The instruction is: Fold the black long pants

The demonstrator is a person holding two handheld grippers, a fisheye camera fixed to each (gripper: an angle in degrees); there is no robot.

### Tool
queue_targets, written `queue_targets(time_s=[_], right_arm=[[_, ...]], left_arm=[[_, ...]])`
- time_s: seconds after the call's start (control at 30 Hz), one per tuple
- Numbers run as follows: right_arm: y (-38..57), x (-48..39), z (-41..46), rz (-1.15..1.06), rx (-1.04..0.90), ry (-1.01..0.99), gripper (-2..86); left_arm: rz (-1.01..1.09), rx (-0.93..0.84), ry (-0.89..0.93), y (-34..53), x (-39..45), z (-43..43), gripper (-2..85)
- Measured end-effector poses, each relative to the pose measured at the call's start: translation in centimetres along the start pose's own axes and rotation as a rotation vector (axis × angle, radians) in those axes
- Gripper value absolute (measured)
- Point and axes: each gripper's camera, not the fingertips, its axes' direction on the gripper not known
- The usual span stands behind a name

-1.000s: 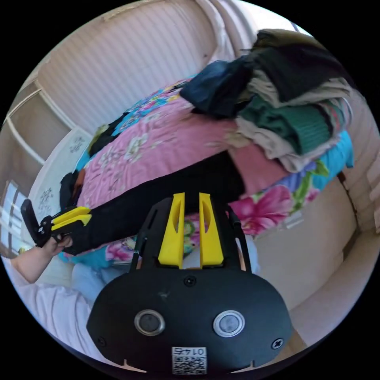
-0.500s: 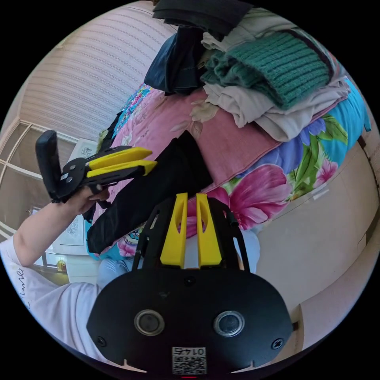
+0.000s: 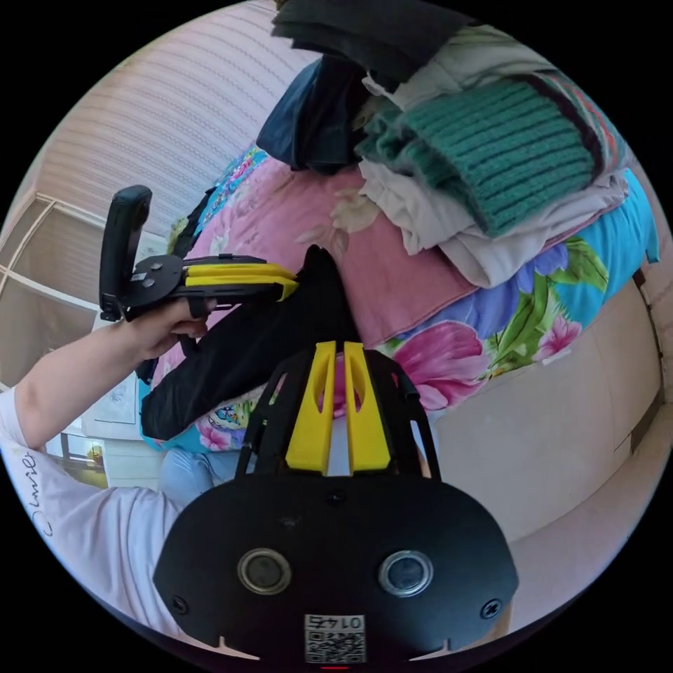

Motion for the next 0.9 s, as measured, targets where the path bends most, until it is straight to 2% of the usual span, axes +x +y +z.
queue_targets(time_s=[0.13,0.2,0.23,0.27,0.4,0.5,0.7,0.77,0.9], right_arm=[[0.2,-0.5,-1.7,-0.003,0.112,0.042,9.0],[-0.3,-0.5,-0.9,0.009,0.098,-0.006,10.6],[-0.8,-0.5,0.4,0.012,0.032,-0.035,10.7],[-1.1,-1.0,1.6,0.003,-0.024,-0.044,10.4],[-0.9,-3.1,1.5,-0.039,0.011,-0.016,7.2],[-0.5,-5.0,0.6,-0.078,0.062,-0.123,5.6],[0.7,-12.7,-2.5,-0.252,0.192,-0.458,4.6],[0.0,-18.0,-2.1,-0.354,0.175,-0.609,4.4],[-1.0,-29.0,-0.4,-0.587,0.093,-0.77,4.3]], left_arm=[[0.041,0.085,-0.007,1.6,-0.4,-2.2,8.0],[0.043,0.062,-0.018,2.1,-0.6,-2.0,10.3],[0.026,0.015,-0.01,2.5,-0.7,-1.3,11.2],[0.017,-0.031,-0.007,3.2,-0.8,-0.4,10.9],[0.047,0.01,0.006,6.8,-0.7,-0.7,5.7],[0.076,0.066,0.014,10.5,-1.0,-2.7,3.7],[0.042,0.329,0.093,23.6,-3.8,-11.9,2.9],[-0.044,0.419,0.094,31.1,-5.9,-16.2,2.2],[-0.193,0.555,0.084,44.7,-9.1,-22.4,1.8]])
